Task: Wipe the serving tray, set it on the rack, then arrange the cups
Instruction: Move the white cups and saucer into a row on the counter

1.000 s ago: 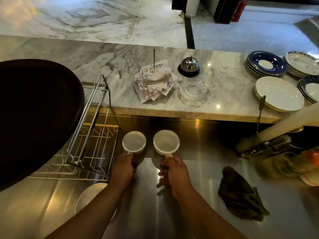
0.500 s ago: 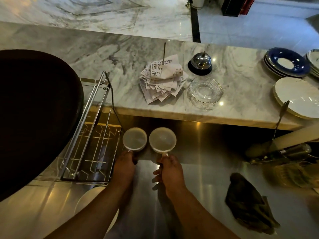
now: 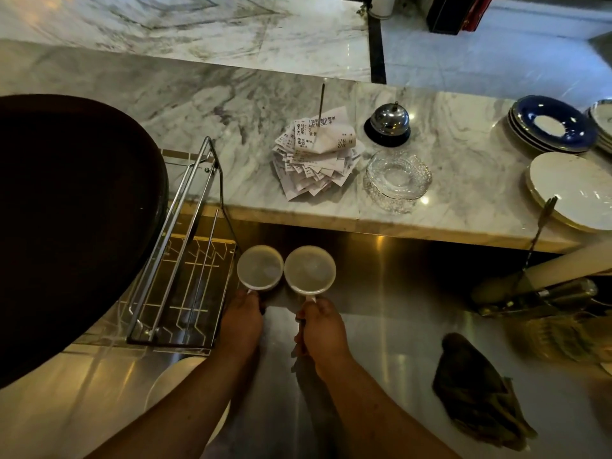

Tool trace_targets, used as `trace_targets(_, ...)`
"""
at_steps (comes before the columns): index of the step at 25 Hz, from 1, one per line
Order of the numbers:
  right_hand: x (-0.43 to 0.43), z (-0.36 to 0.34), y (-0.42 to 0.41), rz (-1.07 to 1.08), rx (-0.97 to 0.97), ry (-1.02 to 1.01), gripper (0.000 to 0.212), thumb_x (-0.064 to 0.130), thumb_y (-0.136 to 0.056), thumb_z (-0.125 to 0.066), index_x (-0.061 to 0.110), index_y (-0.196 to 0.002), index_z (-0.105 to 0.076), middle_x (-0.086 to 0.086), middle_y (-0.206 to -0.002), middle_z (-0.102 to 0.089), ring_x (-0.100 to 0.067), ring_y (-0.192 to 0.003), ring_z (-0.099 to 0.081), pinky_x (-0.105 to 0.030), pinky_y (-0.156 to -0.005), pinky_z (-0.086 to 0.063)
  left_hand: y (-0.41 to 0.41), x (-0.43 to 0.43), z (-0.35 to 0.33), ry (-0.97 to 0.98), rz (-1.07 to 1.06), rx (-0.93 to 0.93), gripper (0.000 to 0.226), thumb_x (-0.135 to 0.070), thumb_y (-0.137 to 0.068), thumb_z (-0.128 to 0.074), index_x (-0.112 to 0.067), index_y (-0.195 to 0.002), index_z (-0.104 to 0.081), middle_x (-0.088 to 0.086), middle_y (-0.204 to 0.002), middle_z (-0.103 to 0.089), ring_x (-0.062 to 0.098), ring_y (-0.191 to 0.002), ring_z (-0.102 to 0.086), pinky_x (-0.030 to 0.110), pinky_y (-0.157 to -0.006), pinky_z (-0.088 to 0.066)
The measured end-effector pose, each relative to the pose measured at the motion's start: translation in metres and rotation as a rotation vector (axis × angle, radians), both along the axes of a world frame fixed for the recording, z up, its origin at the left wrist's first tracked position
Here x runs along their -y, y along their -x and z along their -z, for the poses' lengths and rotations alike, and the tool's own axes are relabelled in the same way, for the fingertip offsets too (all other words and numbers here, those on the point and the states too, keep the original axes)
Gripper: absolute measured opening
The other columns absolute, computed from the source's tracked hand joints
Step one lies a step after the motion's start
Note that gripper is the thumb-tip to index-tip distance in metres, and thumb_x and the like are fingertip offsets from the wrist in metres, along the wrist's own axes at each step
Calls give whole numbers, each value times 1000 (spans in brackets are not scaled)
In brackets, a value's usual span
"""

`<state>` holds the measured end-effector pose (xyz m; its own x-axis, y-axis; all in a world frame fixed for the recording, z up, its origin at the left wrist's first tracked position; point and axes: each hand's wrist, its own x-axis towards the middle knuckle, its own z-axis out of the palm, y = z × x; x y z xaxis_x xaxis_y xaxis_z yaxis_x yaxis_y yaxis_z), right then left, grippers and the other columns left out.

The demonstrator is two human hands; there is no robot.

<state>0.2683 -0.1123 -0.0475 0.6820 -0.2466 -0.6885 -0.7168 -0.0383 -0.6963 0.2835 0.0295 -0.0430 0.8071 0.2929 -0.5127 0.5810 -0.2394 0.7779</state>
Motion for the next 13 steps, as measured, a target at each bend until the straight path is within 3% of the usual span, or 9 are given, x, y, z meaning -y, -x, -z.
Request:
trace_targets(2, 2, 3, 3, -87, 91, 194, 27, 42, -104, -47, 24, -96, -65, -3, -83, -69, -20, -74, -67, -37, -67, -59, 2, 4, -5, -22, -3, -3, 35, -28, -107, -41, -7, -127, -59, 18, -125, -65, 37, -117, -61, 49, -100, -49)
trace_targets(4, 5, 1, 8, -178, 175, 347, 29, 49, -102, -47, 27, -102, -66, 6, -86, -69, -13, -80, -65, -38, -78, -58, 6, 7, -13, -40, -22, -8, 25, -27, -106, -48, -12, -122, -61, 15, -122, -66, 33, -117, -61, 49, -104, -46)
trace_targets(7, 16, -7, 19, -292, 183, 540, 46, 63, -96, -44, 30, -125, -59, 11, -96, -67, -10, -83, -63, -31, -72, -54, 17, 9, -27, -69, 11, -22, 5, -26, -98, -62, -25, -103, -61, 3, -105, -67, 29, -108, -64, 45, -95, -50)
trace_targets(10, 36, -18, 40, -494, 256, 838, 73, 76, -88, -29, 28, -140, -48, 0, -128, -64, -20, -110, -62, -35, -85, -56, 37, 13, -42, -268, 199, -119, 43, -37, -95, -62, -22, -134, -53, 9, -130, -62, 32, -116, -61, 45, -97, -50)
trace_targets(13, 57, -29, 65, -689, 270, 980, 95, 86, -81, -7, 31, -154, -31, -3, -158, -42, -31, -141, -41, -49, -109, -44, 64, 14, -52, -401, 415, -89, 58, -51, -95, -55, -26, -147, -45, 8, -147, -56, 31, -132, -55, 48, -109, -47)
